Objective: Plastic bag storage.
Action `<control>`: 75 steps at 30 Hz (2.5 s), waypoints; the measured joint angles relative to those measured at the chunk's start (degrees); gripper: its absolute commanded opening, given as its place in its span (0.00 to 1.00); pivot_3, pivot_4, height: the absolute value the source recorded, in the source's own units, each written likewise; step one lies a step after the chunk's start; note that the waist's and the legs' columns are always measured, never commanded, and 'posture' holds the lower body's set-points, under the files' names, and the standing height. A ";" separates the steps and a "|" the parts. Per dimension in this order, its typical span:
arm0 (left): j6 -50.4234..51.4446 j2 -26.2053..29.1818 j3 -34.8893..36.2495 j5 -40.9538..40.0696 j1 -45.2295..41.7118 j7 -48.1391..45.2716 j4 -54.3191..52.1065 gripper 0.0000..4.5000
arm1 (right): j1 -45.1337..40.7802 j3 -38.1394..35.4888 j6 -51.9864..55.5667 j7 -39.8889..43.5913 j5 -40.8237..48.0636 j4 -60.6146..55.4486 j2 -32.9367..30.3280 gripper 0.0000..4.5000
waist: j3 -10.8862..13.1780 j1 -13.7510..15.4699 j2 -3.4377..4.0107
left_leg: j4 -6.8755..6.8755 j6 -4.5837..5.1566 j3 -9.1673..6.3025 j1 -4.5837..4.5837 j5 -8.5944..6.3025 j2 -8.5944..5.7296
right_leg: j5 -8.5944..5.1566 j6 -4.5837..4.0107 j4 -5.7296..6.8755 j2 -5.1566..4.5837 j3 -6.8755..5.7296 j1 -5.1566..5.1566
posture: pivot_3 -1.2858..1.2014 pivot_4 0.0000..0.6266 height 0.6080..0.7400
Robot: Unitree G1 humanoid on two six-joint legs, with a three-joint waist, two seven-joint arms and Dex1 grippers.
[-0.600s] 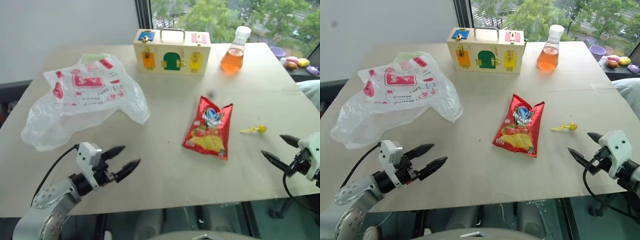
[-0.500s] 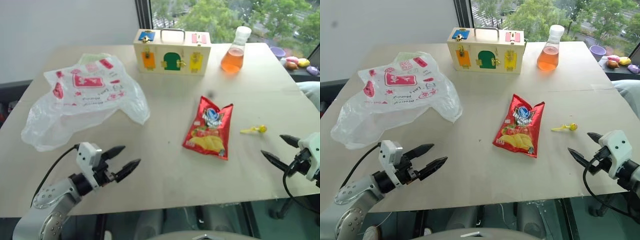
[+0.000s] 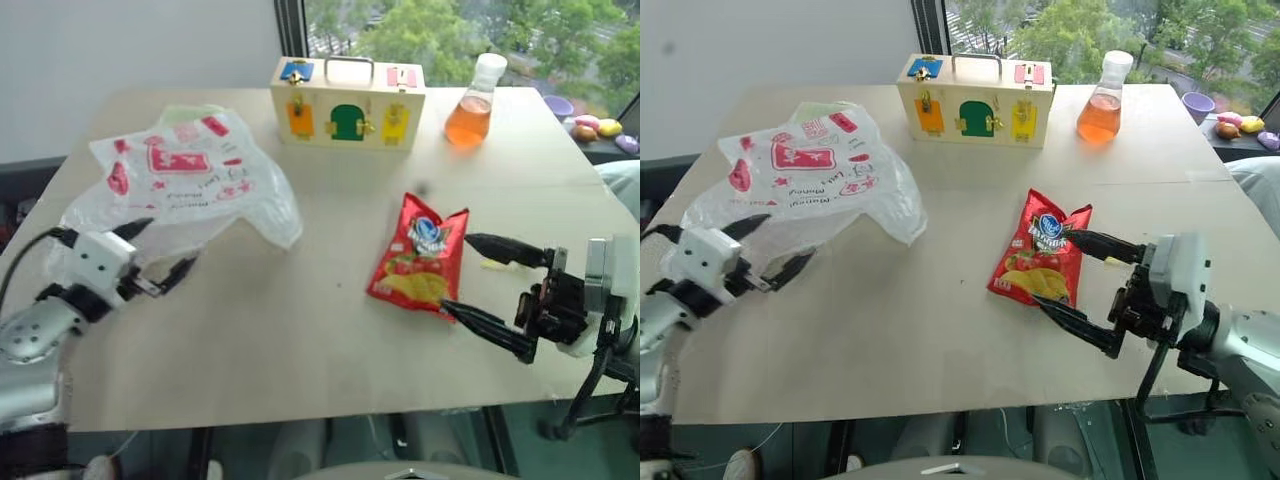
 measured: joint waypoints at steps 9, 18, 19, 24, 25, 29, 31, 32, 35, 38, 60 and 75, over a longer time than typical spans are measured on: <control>-13.68 5.61 -5.88 9.98 -14.69 1.03 19.36 0.99 | 7.86 0.55 -8.70 5.82 -5.44 -0.35 4.11 1.00 | -0.02 0.71 -0.07 | -0.01 0.00 0.05 -0.01 0.00 -0.03 | 0.09 0.05 -0.01 -0.07 -0.02 0.02 | 0.52 0.24 1.00; -17.37 6.52 -13.78 21.63 -21.68 9.62 25.98 0.99 | 12.71 2.59 -14.30 7.51 -8.09 -2.00 7.13 1.00 | -0.03 0.69 -0.10 | 0.00 0.00 0.03 0.04 0.00 -0.02 | 0.16 0.24 0.04 -0.04 -0.05 0.06 | 0.52 0.24 1.00; -17.59 6.82 -14.32 22.69 -22.29 10.22 26.48 0.99 | 13.04 2.93 -14.73 7.68 -8.44 -2.02 7.31 1.00 | -0.04 0.71 -0.11 | 0.00 0.00 0.03 0.03 0.00 -0.01 | 0.16 0.24 0.03 -0.03 -0.05 0.07 | 0.52 0.24 1.00; -20.15 9.14 -16.90 25.83 -25.61 12.17 30.15 0.49 | 14.25 5.64 -18.01 8.17 -12.09 -1.63 9.25 1.00 | -0.03 0.56 -0.11 | 0.00 0.00 0.05 0.04 0.00 -0.01 | 0.16 0.24 0.04 -0.04 -0.05 0.06 | 0.52 0.24 1.00; -20.39 9.09 -16.86 24.49 -25.43 10.63 29.94 0.40 | 14.48 5.86 -18.47 8.28 -12.48 -1.32 9.29 1.00 | -0.03 0.56 -0.10 | 0.00 0.00 0.07 0.05 0.00 -0.02 | 0.16 0.23 0.04 -0.05 -0.04 0.06 | 0.52 0.24 1.00; -16.01 8.67 -15.33 10.27 -18.51 -3.78 22.44 0.53 | 15.50 6.35 -20.44 9.18 -13.38 -0.20 9.65 1.00 | -0.03 0.01 -0.10 | -0.01 -0.01 0.07 0.03 -0.01 0.01 | 0.28 0.02 0.05 -0.08 -0.04 0.05 | 0.52 0.24 1.00; -16.03 9.27 -14.78 9.41 -17.22 -4.86 22.18 0.76 | 15.10 6.87 -21.26 9.33 -14.13 1.18 10.17 1.00 | -0.02 -0.25 -0.12 | 0.00 0.00 0.05 0.05 0.00 0.02 | 0.23 0.05 0.06 -0.05 -0.05 0.05 | 0.52 0.24 1.00; -16.21 9.83 -14.04 9.52 -17.14 -4.36 22.51 0.87 | 14.39 7.55 -21.41 9.20 -14.55 1.92 10.49 1.00 | -0.02 -0.36 -0.13 | 0.01 0.00 0.03 0.06 0.00 0.04 | 0.04 0.04 0.06 -0.02 -0.06 0.05 | 0.52 0.24 1.00; -17.21 11.93 -13.47 13.43 -17.40 0.89 24.17 0.99 | 12.55 9.57 -22.20 9.09 -15.00 2.77 11.01 1.00 | -0.02 -0.43 -0.06 | 0.01 0.00 0.04 0.16 0.00 0.03 | 0.02 0.04 0.10 -0.03 -0.06 0.12 | 0.52 0.24 1.00; -18.17 12.15 -14.56 18.67 -18.21 5.84 26.35 0.99 | 11.60 10.03 -22.33 9.28 -15.00 3.91 11.00 1.00 | -0.03 -0.36 -0.08 | 0.02 0.00 0.04 0.13 0.00 0.00 | 0.05 0.08 0.10 -0.03 -0.06 0.12 | 0.52 0.24 1.00; 82.75 -5.29 2.81 -43.48 -35.59 18.02 -12.33 0.00 | 1.67 13.50 2.46 -14.42 -23.78 10.87 12.35 1.00 | 0.03 -0.54 -0.25 | 0.12 -0.01 -0.36 0.02 0.00 -0.17 | 0.28 0.06 0.26 -0.15 -0.20 0.13 | 0.52 0.24 1.00; 86.96 -18.27 4.97 -53.93 -40.42 56.09 -20.62 0.00 | -6.73 3.51 38.17 -40.33 10.75 14.34 20.01 1.00 | 0.03 -0.74 -0.22 | 0.07 -0.02 -0.38 0.10 0.01 -0.27 | 0.26 0.00 0.45 -0.08 -0.12 0.10 | 0.52 0.24 1.00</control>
